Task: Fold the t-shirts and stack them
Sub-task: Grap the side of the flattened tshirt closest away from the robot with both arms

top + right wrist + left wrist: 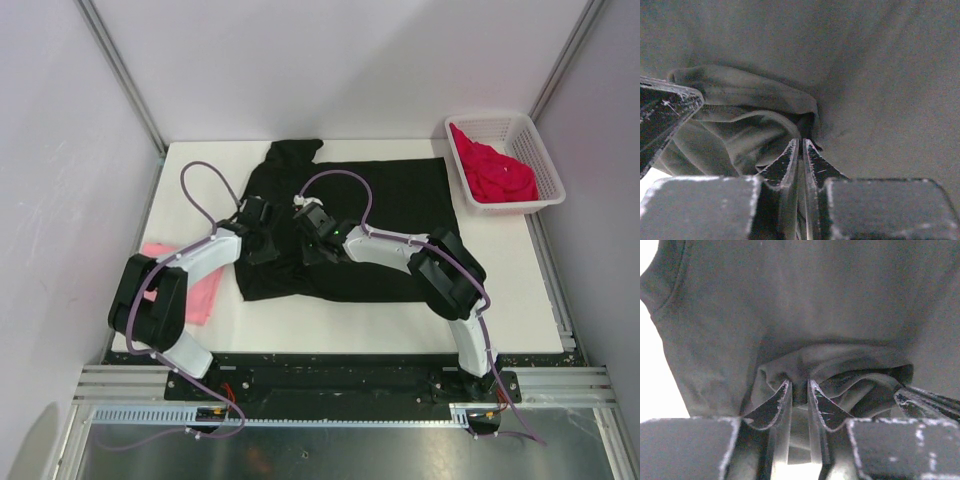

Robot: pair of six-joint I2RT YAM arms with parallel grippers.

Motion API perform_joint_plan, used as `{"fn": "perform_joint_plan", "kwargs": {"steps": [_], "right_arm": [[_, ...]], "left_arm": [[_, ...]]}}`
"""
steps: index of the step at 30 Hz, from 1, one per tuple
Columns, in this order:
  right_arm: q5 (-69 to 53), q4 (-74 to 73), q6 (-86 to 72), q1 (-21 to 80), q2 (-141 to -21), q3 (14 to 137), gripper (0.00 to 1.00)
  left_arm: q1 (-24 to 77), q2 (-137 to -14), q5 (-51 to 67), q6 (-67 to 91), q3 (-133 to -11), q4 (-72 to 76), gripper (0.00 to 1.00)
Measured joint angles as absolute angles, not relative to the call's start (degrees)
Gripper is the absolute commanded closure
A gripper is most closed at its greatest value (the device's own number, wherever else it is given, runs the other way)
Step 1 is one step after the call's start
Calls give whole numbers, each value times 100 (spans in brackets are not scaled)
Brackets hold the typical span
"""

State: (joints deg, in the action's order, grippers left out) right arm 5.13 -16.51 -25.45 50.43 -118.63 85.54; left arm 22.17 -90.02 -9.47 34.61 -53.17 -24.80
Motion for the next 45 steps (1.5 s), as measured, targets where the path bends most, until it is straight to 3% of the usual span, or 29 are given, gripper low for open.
{"fn": "perform_joint_plan", "kwargs": {"steps": [4,21,45], "right_arm": [[545,-1710,-2541,5041,-11863,8554,100],[1000,-1933,-2484,4978,-11826,8552,100],[1326,-2067,-2174,4775,-11465,8549,100]], "left_arm": [[2206,-9054,-1033,3439,-5531,-2495,86],[1855,-9461,-928,3402,-6239,-2534,93],[1813,-9889,-790,3452,-6344,-2418,94]]}}
